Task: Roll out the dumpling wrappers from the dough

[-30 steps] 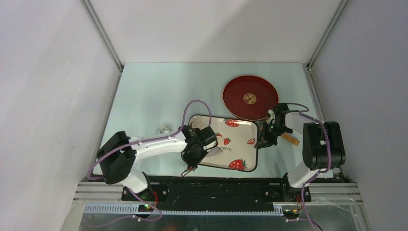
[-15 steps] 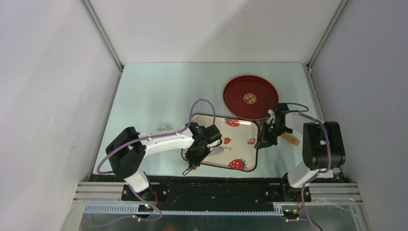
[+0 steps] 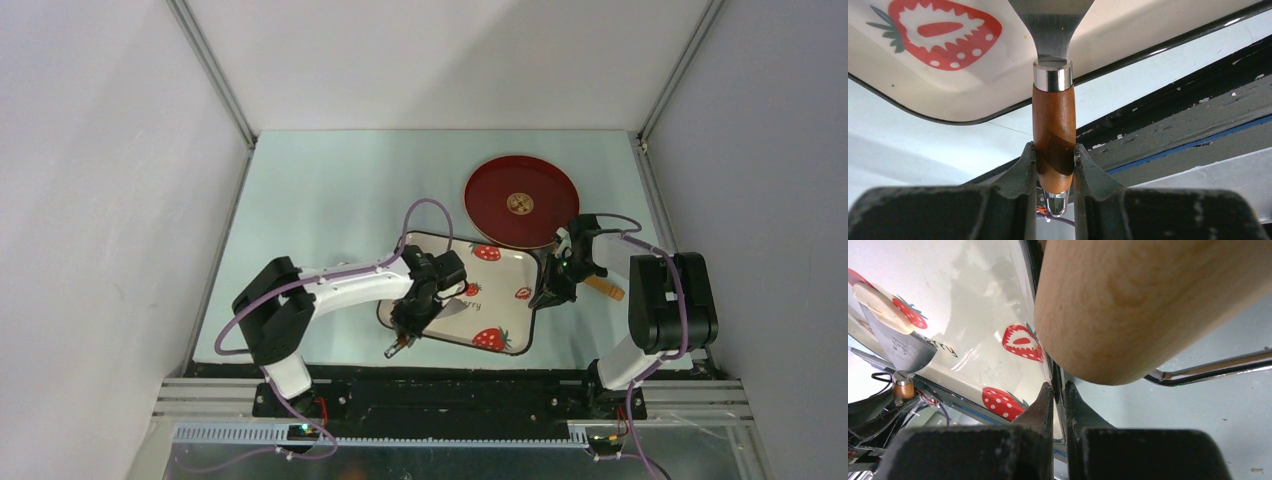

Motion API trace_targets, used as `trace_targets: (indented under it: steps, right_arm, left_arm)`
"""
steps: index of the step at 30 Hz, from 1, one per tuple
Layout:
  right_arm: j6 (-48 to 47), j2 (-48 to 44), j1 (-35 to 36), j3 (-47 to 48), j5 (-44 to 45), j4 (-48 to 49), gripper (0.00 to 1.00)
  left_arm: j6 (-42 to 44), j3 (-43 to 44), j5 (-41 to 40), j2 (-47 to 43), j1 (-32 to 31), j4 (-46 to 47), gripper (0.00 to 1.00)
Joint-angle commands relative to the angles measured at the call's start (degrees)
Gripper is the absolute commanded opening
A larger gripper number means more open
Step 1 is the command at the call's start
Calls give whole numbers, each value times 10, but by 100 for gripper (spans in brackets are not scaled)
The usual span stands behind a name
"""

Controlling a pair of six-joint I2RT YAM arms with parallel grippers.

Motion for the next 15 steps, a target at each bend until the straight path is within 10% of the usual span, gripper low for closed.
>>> trace_targets:
  steps: [1, 15]
  right_arm:
    - [15, 10, 13, -1, 24, -5, 0]
    - [17, 9, 18, -1, 29, -8, 0]
  left_arm:
    - [8, 37, 2, 11, 5, 56, 0]
    - [-14, 41, 7, 27, 13, 69, 0]
